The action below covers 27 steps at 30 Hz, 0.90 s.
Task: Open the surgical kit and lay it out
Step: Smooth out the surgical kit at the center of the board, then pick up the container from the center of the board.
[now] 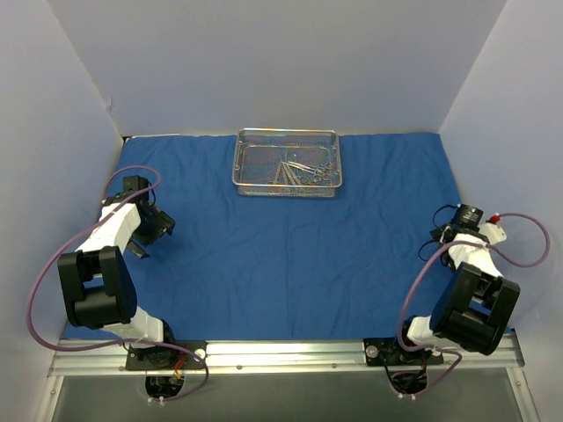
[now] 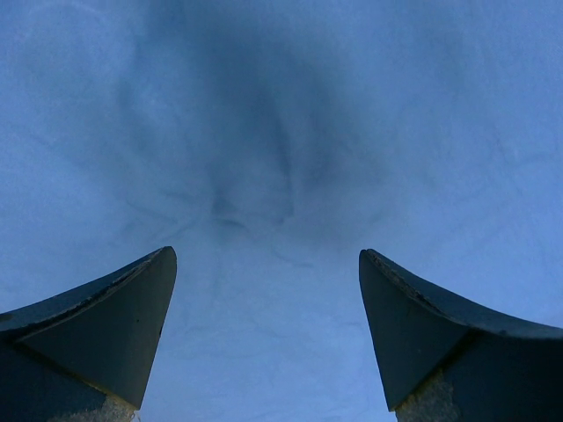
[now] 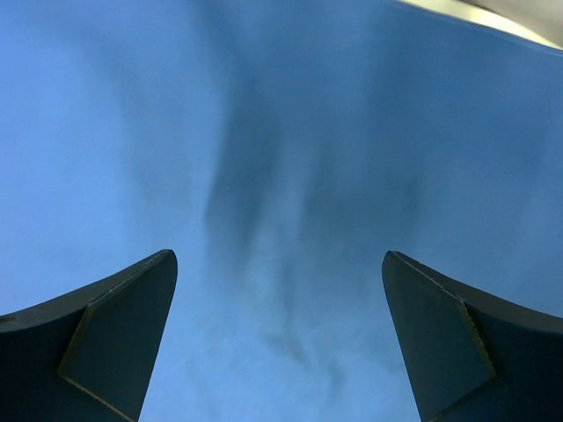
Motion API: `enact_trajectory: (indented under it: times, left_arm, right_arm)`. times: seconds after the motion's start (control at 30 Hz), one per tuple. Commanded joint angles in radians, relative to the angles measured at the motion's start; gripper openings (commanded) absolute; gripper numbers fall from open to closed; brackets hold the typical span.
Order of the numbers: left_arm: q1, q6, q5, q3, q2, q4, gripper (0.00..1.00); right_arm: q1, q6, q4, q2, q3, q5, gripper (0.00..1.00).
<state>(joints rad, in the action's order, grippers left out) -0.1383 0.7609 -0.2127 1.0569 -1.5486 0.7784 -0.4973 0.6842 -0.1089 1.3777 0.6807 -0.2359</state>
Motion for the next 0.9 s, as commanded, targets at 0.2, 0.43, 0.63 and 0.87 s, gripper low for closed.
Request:
enact_trajectory:
  times: [0.2,0.43,0.63,0.87]
  left_arm:
    - [-0.072,-0.002,0.006,0.028,-0.109,0.007,0.94]
    - [-0.142,0.009,0.000,0.023,-0.162,0.077,0.94]
    - [-0.153,0.018,-0.027,0.051,-0.070,0.104,0.94]
    - [-0.032,-0.070,0.004,0.212,-0.033,0.009,0.94]
  right_arm:
    - [0.242,-0.126,0.020,-0.072,0.098,0.050,0.97]
    - [0.419,-0.187,0.051,-0.019,0.189,0.061,0.97]
    - [0.566,-0.232,0.032,0.109,0.324,0.061,0.97]
    - [0.695,-0.290,-0.031,0.314,0.593,0.073,0.96]
